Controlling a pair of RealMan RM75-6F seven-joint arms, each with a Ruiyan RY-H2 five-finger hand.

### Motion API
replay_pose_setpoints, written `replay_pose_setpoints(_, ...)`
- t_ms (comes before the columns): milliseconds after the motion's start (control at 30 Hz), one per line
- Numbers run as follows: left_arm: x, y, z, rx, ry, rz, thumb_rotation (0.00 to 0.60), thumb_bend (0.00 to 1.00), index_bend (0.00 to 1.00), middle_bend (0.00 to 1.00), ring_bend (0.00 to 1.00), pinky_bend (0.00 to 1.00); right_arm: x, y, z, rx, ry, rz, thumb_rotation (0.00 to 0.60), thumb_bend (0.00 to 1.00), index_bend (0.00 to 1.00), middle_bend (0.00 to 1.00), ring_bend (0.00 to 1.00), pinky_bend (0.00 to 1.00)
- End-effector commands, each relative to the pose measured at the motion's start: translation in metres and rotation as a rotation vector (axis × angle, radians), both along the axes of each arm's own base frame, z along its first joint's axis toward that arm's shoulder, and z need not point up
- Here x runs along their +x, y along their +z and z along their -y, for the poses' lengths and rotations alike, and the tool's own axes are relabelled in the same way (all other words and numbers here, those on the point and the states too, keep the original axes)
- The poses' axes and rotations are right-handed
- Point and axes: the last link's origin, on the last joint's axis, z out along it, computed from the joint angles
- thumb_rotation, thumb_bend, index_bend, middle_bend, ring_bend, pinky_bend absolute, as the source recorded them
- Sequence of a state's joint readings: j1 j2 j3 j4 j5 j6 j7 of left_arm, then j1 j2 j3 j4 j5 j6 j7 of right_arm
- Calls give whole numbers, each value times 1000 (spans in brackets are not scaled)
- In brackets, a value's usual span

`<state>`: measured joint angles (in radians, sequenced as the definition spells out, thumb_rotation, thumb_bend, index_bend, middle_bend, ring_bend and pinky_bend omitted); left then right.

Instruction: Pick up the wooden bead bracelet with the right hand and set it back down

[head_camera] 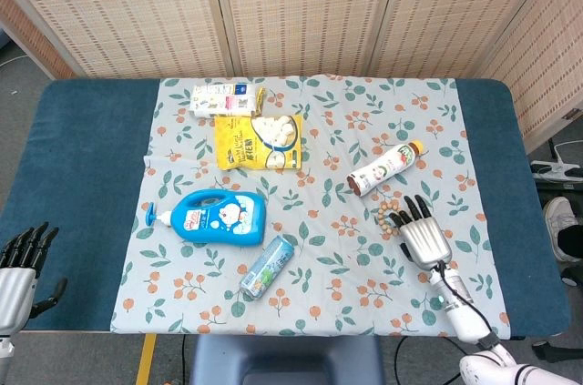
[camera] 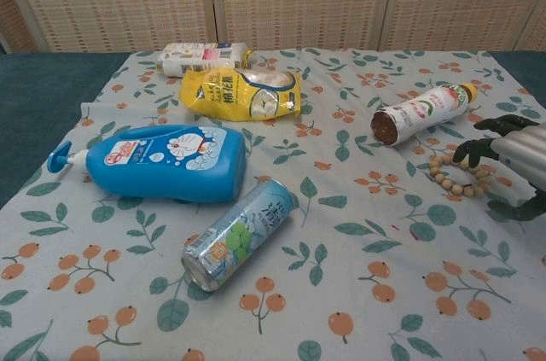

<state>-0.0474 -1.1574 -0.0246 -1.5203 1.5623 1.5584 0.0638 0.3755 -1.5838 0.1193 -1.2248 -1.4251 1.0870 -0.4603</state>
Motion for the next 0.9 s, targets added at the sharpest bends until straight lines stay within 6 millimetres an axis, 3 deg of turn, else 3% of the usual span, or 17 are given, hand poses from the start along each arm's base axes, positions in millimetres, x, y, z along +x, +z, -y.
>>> replay_pose_setpoints(33, -3, -1, -1, -2, 7, -2, 600, 358, 0, 0, 0, 120, 2, -10, 13, 17, 13, -25, 600, 277, 308, 344, 0, 0)
replay_pose_setpoints(367, -3, -4, -3, -2, 0, -14, 600, 361, 0, 0, 0, 121, 3, -17, 17, 30, 48, -40, 600, 279, 430, 418, 72, 0)
replay_pose_setpoints(733, -5, -5, -4, -7, 18, -21, 600, 361, 0, 0, 0, 120, -7, -15, 15, 27, 50, -79, 600, 289, 482, 448, 121, 0)
replay_pose_setpoints(900, -5, -6, -3, -22, 42, -31, 600, 377, 0, 0, 0, 120, -10, -19, 14, 56, 69, -99, 600, 325, 555, 498, 192, 0)
